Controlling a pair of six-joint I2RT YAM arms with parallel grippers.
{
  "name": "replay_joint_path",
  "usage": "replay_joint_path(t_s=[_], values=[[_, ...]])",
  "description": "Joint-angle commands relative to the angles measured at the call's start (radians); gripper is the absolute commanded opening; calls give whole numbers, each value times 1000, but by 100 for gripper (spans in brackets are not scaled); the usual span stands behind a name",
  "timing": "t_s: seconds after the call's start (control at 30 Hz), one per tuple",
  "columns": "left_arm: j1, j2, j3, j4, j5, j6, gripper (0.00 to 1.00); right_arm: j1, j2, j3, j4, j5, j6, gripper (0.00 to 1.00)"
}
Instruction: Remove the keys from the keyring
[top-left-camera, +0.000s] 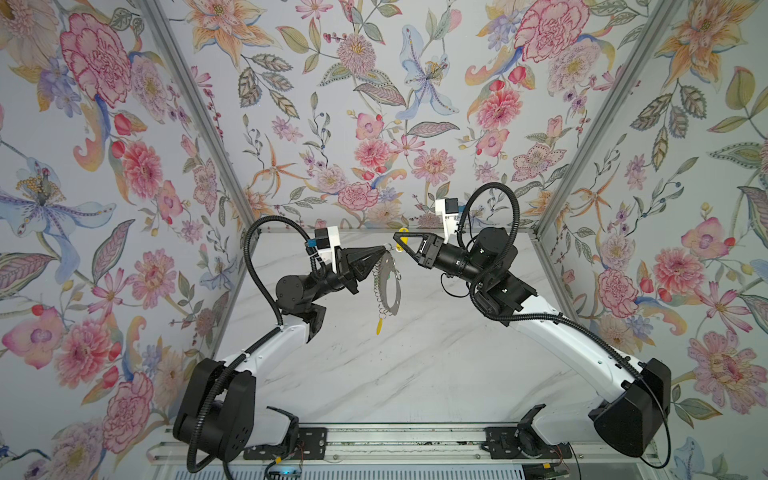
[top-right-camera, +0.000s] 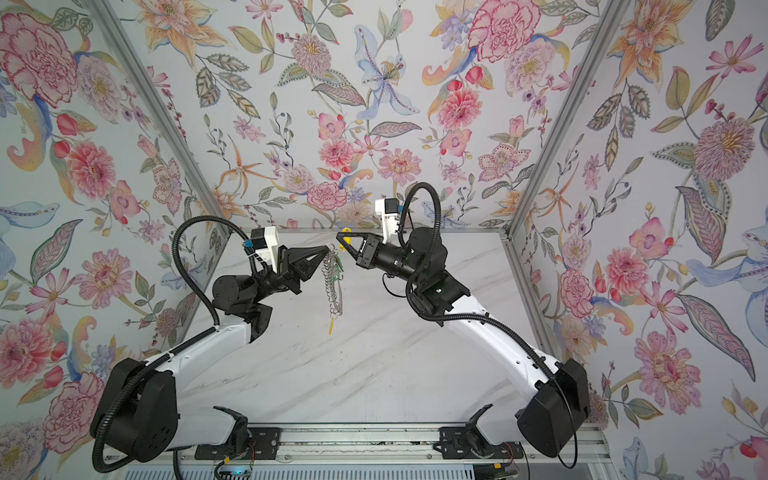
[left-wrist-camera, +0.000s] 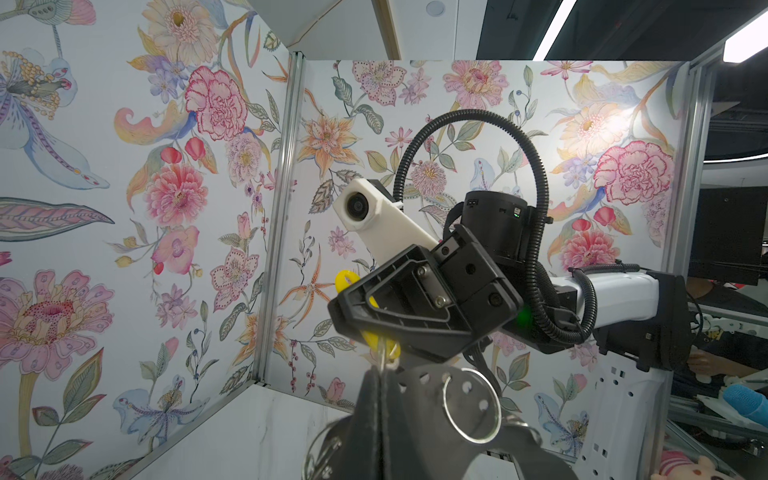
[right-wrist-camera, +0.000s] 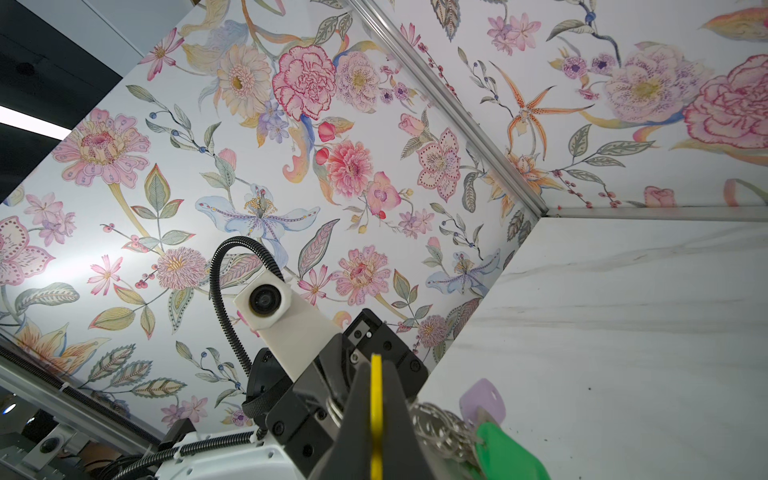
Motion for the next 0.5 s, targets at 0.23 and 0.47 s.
replay_joint_path(t_s=[0.23, 0.47], values=[[20, -166, 4, -237, -167, 320, 0, -107, -55, 3, -53, 53, -40, 0], [-34, -247, 27, -523, -253, 581, 0, -133, -51, 29, -89, 55, -68, 0]])
